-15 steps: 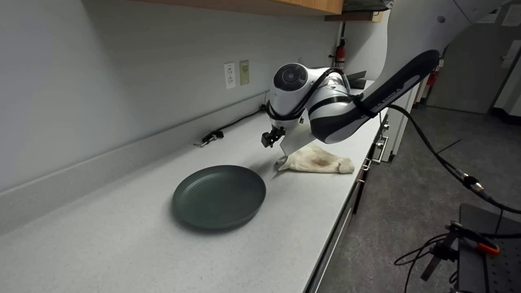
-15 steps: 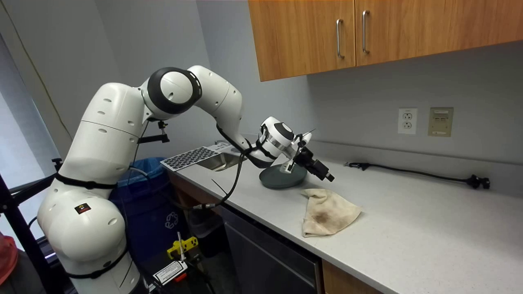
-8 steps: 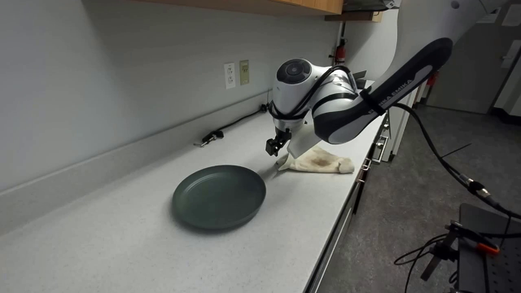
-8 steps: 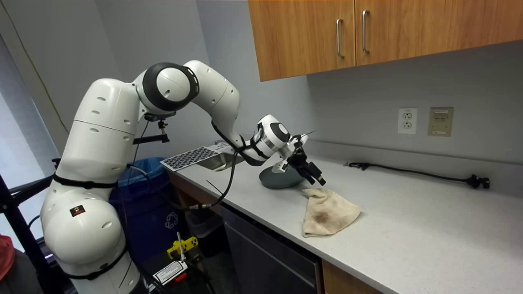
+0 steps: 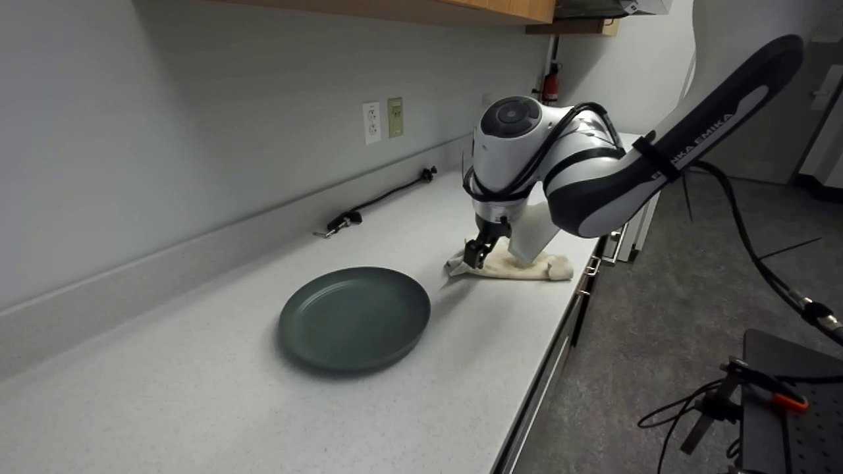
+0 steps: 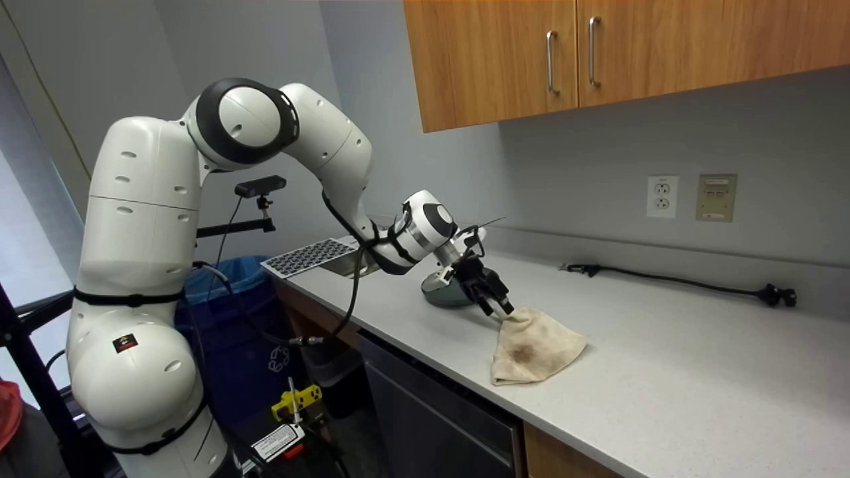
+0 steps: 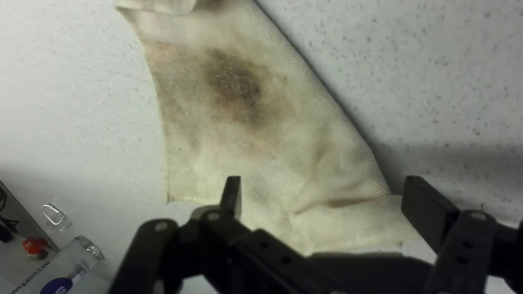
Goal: Fold the towel into a triangle twice
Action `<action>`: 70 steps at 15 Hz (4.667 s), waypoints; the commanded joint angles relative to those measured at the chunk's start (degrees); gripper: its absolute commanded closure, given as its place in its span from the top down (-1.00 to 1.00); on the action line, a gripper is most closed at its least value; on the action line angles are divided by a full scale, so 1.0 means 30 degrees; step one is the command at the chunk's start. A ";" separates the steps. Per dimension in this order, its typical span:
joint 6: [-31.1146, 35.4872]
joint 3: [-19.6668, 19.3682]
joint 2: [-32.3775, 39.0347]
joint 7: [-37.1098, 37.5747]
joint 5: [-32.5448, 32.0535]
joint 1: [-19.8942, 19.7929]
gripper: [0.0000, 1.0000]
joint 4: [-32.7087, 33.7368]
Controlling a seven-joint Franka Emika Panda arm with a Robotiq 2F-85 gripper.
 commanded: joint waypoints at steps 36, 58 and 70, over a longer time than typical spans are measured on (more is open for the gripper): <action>0.1054 0.0670 -0.1775 -1.4147 1.0278 -0.4546 0.77 -0.4608; -0.1158 -0.1057 -0.3242 -1.3930 0.7759 -0.3896 -0.97 -0.5813; -0.1804 0.0089 -0.6838 -1.0310 0.3932 -0.3768 -0.97 -0.5248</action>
